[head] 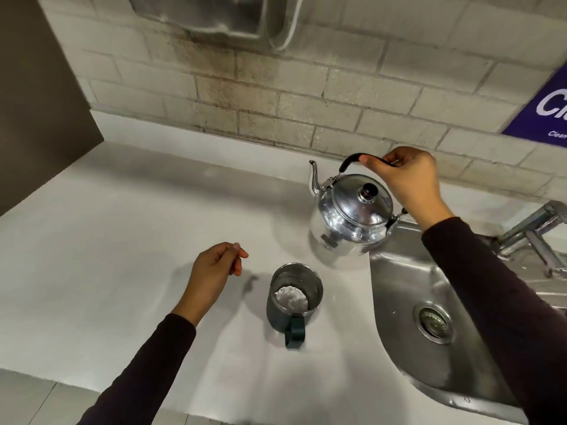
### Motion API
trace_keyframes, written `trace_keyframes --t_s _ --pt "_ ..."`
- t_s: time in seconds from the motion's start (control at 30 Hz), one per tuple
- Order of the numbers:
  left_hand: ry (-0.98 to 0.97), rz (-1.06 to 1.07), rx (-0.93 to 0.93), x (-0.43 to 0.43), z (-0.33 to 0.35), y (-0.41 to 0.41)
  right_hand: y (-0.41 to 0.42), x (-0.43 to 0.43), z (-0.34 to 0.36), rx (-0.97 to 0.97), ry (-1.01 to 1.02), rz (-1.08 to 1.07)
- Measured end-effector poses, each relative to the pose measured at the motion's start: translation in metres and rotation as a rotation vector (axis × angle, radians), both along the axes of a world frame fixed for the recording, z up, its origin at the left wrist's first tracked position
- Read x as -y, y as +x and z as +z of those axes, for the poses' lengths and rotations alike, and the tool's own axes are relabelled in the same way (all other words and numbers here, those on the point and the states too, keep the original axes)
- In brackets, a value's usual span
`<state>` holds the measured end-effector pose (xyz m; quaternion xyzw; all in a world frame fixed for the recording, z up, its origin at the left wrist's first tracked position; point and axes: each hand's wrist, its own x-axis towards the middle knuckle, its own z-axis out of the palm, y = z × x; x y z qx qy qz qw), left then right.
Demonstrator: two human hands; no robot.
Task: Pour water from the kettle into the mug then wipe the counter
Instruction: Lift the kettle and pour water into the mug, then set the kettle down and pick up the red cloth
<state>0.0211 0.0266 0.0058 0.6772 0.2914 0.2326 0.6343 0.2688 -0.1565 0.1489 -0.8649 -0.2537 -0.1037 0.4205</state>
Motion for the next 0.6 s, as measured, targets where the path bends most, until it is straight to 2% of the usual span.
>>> trace_keyframes --t_s 0.33,0.6 --pt "-0.034 0.126 -0.015 -0.011 0.001 -0.009 0.059 -0.12 -0.047 -0.105 -0.071 0.13" --pt "-0.029 0.188 -0.064 -0.019 -0.004 -0.01 0.074 -0.167 -0.089 -0.114 -0.125 0.205"
